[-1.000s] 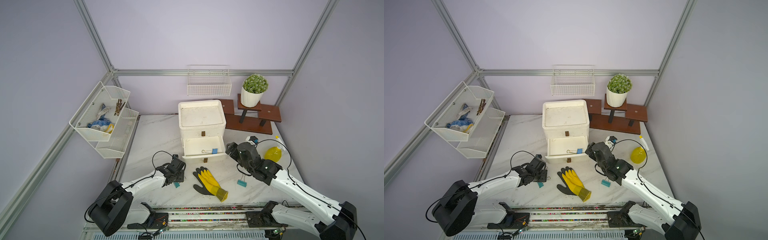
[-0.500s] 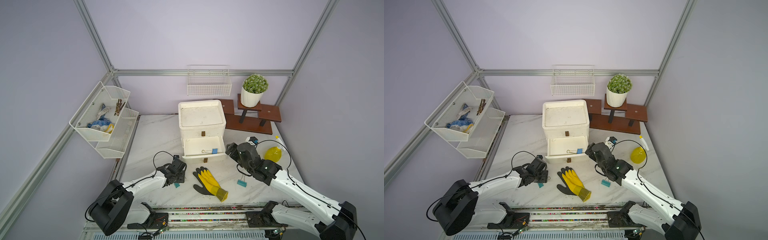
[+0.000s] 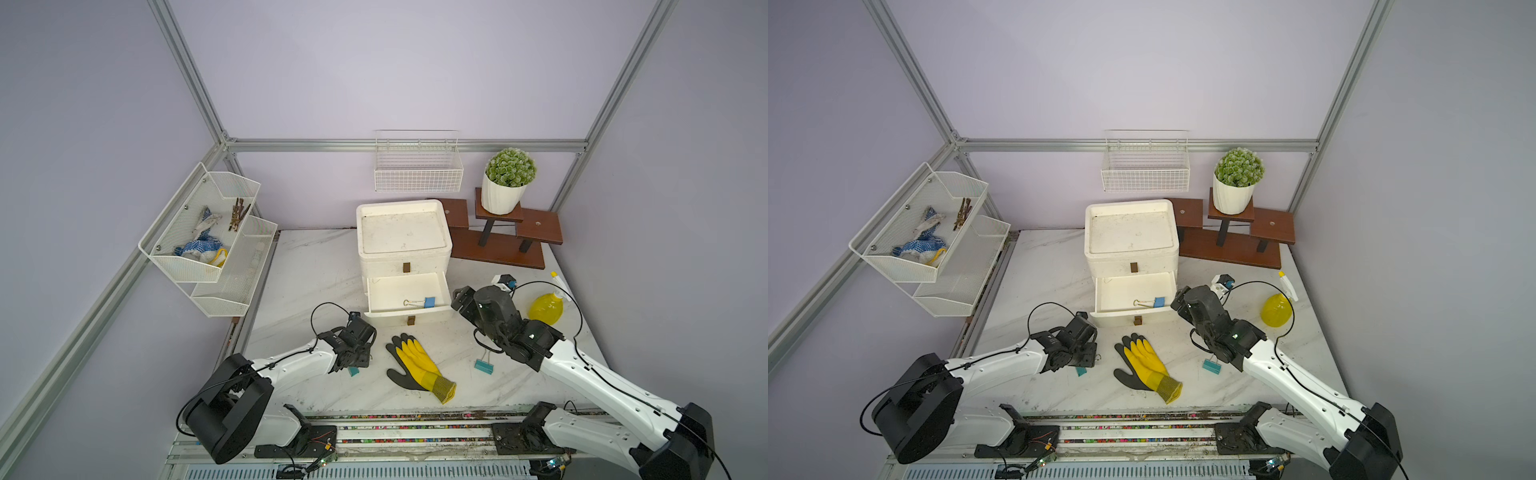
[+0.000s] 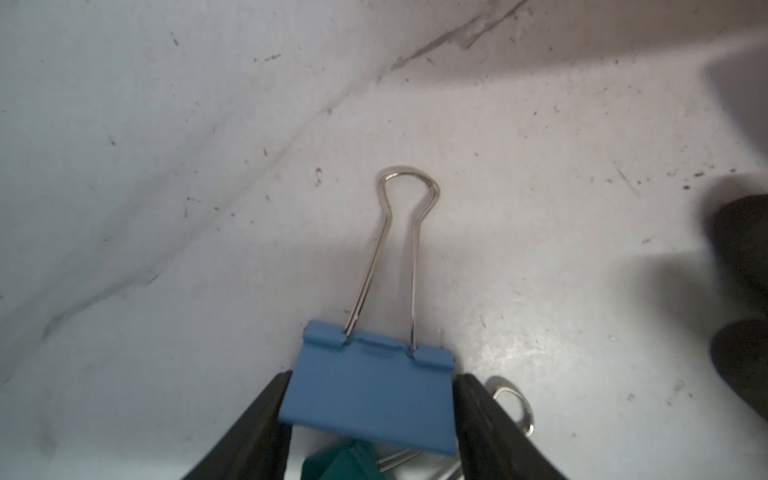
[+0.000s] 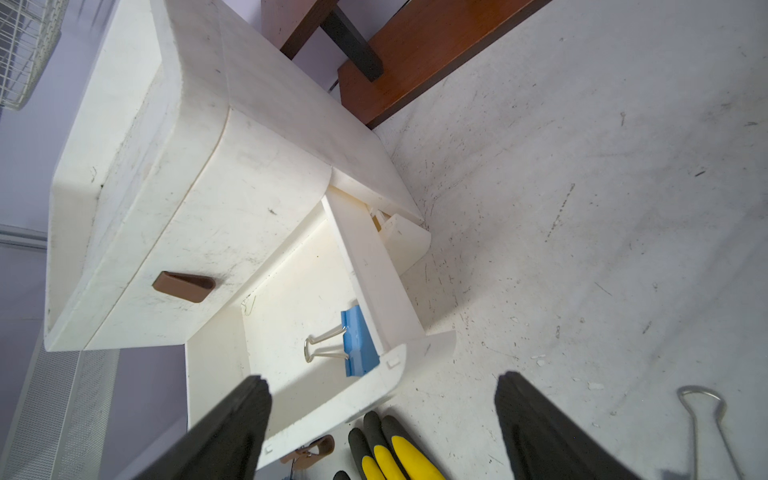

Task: Put the binder clips in the drawer according to color
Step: Pick up the binder clip at the center of the board, then place the binder clip in the drawer.

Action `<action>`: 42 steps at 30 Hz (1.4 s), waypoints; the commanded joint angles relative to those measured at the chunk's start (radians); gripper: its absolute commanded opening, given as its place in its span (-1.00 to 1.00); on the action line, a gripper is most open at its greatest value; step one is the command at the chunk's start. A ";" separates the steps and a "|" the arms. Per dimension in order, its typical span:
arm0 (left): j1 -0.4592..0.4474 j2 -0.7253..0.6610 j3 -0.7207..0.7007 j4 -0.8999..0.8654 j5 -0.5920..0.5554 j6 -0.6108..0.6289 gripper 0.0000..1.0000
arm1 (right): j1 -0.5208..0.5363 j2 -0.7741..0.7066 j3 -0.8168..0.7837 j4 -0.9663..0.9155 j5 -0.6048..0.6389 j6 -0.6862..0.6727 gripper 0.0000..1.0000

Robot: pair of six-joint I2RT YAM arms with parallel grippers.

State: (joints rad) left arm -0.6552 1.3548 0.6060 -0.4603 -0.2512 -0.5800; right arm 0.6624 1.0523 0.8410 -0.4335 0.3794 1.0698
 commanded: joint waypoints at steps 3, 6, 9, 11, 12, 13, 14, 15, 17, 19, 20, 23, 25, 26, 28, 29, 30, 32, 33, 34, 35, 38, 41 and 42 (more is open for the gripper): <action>-0.002 0.004 0.031 0.000 -0.028 0.017 0.16 | -0.010 -0.020 -0.017 0.013 -0.002 0.005 0.81; -0.004 -0.008 0.032 -0.003 -0.039 0.007 0.08 | -0.009 -0.026 -0.018 0.013 -0.005 0.004 0.81; -0.004 -0.046 0.031 -0.016 -0.063 -0.016 0.01 | -0.009 -0.030 -0.022 0.013 -0.002 0.000 0.80; -0.005 -0.081 0.037 -0.039 -0.083 -0.036 -0.01 | -0.011 -0.032 -0.022 0.011 -0.002 -0.002 0.80; -0.005 -0.105 0.045 -0.056 -0.094 -0.046 0.00 | -0.011 -0.034 -0.022 0.011 -0.001 -0.002 0.79; -0.005 -0.126 0.052 -0.077 -0.105 -0.056 -0.01 | -0.012 -0.035 -0.022 0.010 -0.002 -0.002 0.79; -0.004 -0.150 0.063 -0.105 -0.118 -0.069 -0.01 | -0.011 -0.036 -0.022 0.011 -0.001 -0.002 0.79; -0.005 -0.174 0.074 -0.133 -0.126 -0.078 -0.02 | -0.010 -0.036 -0.020 0.012 -0.001 -0.002 0.79; -0.004 -0.224 0.097 -0.186 -0.139 -0.099 -0.01 | -0.011 -0.037 -0.019 0.011 0.001 -0.004 0.78; -0.005 -0.278 0.121 -0.226 -0.138 -0.112 -0.01 | -0.010 -0.038 -0.017 0.011 0.006 -0.006 0.78; -0.004 -0.303 0.138 -0.248 -0.134 -0.116 -0.02 | -0.011 -0.039 -0.016 0.012 0.009 -0.012 0.78; -0.017 -0.348 0.224 -0.284 -0.122 -0.119 -0.02 | -0.016 -0.047 -0.010 0.010 0.017 -0.032 0.78; -0.037 -0.346 0.297 -0.291 -0.119 -0.119 -0.02 | -0.022 -0.051 -0.005 0.010 0.014 -0.054 0.78; -0.053 -0.328 0.337 -0.290 -0.117 -0.125 -0.02 | -0.028 -0.056 -0.003 0.008 0.011 -0.067 0.78; -0.094 -0.269 0.421 -0.281 -0.122 -0.135 -0.02 | -0.041 -0.062 0.003 0.002 -0.001 -0.092 0.78; -0.117 -0.229 0.470 -0.278 -0.128 -0.138 -0.02 | -0.045 -0.067 0.008 -0.005 -0.004 -0.104 0.78; -0.139 -0.186 0.519 -0.272 -0.134 -0.143 -0.02 | -0.049 -0.072 0.012 -0.015 -0.005 -0.111 0.77; -0.164 -0.112 0.601 -0.249 -0.133 -0.153 -0.03 | -0.055 -0.089 0.015 -0.028 -0.010 -0.118 0.78; -0.168 -0.071 0.641 -0.235 -0.123 -0.161 -0.03 | -0.056 -0.100 0.013 -0.034 -0.011 -0.120 0.78; -0.170 -0.036 0.671 -0.227 -0.116 -0.169 -0.03 | -0.058 -0.110 0.011 -0.039 -0.013 -0.119 0.78; -0.170 0.004 0.701 -0.217 -0.110 -0.174 -0.03 | -0.058 -0.120 0.007 -0.045 -0.011 -0.116 0.78; -0.180 0.121 0.761 -0.208 -0.104 -0.194 -0.03 | -0.062 -0.150 -0.003 -0.062 -0.013 -0.104 0.77; -0.193 0.180 0.771 -0.181 -0.109 -0.209 -0.03 | -0.061 -0.171 -0.009 -0.075 -0.006 -0.102 0.77; -0.196 0.197 0.773 -0.181 -0.113 -0.214 -0.03 | -0.061 -0.177 -0.013 -0.077 -0.003 -0.100 0.77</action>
State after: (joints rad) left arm -0.8387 1.5280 1.3521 -0.6628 -0.3622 -0.7601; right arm 0.6064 0.8955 0.8303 -0.4759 0.3683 0.9810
